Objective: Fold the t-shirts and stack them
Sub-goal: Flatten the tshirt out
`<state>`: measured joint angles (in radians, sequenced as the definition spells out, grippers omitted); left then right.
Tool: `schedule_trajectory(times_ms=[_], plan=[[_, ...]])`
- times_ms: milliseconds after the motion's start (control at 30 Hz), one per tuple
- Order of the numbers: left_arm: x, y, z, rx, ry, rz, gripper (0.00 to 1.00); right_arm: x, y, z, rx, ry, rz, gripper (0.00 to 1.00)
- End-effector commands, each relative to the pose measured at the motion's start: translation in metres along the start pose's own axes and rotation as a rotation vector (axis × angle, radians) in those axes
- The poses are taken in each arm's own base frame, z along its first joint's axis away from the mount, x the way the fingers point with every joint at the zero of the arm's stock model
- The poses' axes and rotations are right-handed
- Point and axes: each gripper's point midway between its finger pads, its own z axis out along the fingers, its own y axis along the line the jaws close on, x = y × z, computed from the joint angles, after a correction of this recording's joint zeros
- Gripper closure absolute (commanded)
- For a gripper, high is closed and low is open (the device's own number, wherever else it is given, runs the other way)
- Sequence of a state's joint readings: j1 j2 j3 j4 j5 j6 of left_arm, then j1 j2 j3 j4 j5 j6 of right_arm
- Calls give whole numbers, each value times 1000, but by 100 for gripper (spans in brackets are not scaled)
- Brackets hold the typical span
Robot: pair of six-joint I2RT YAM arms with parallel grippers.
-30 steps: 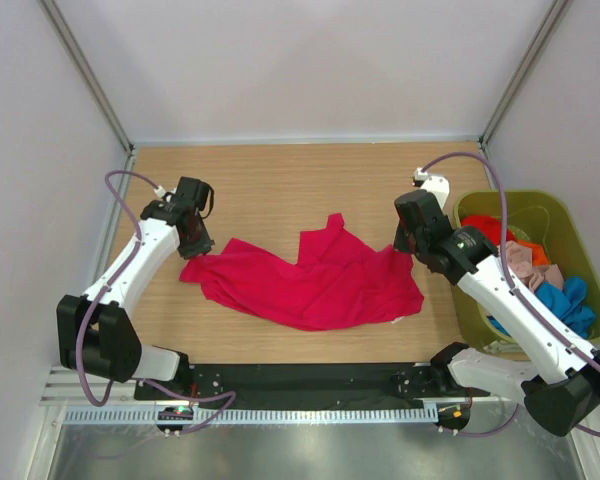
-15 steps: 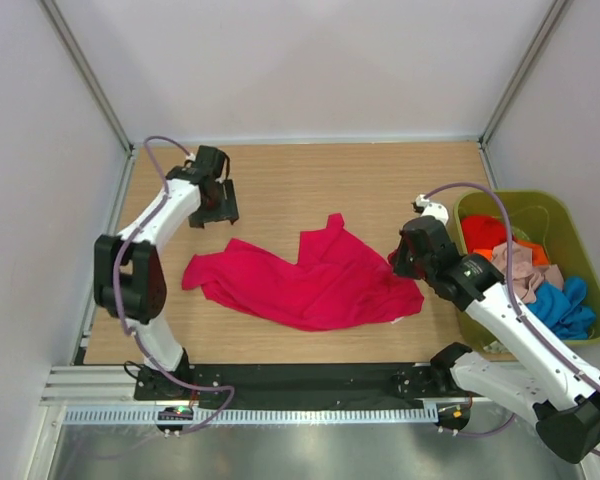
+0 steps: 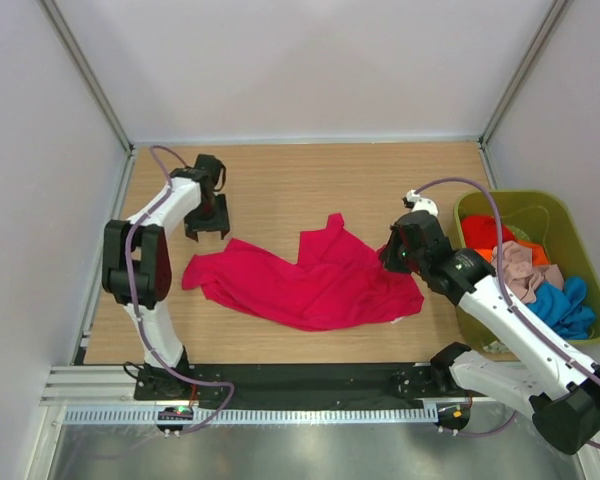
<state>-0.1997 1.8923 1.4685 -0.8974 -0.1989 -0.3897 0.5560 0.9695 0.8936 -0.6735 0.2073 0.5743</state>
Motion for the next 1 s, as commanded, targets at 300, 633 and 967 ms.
schedule_trajectory(times_ms=[300,633,967], plan=[[29,39,27,91,149,-216,43,-15,19,-4,-90,-44,-5,99],[20,25,26,156,158,-247,97,-31,16,1,-53,-108,14,99],[-131,42,-245,392,-583,-459,100,-272,34,-102,80,-615,105,99]])
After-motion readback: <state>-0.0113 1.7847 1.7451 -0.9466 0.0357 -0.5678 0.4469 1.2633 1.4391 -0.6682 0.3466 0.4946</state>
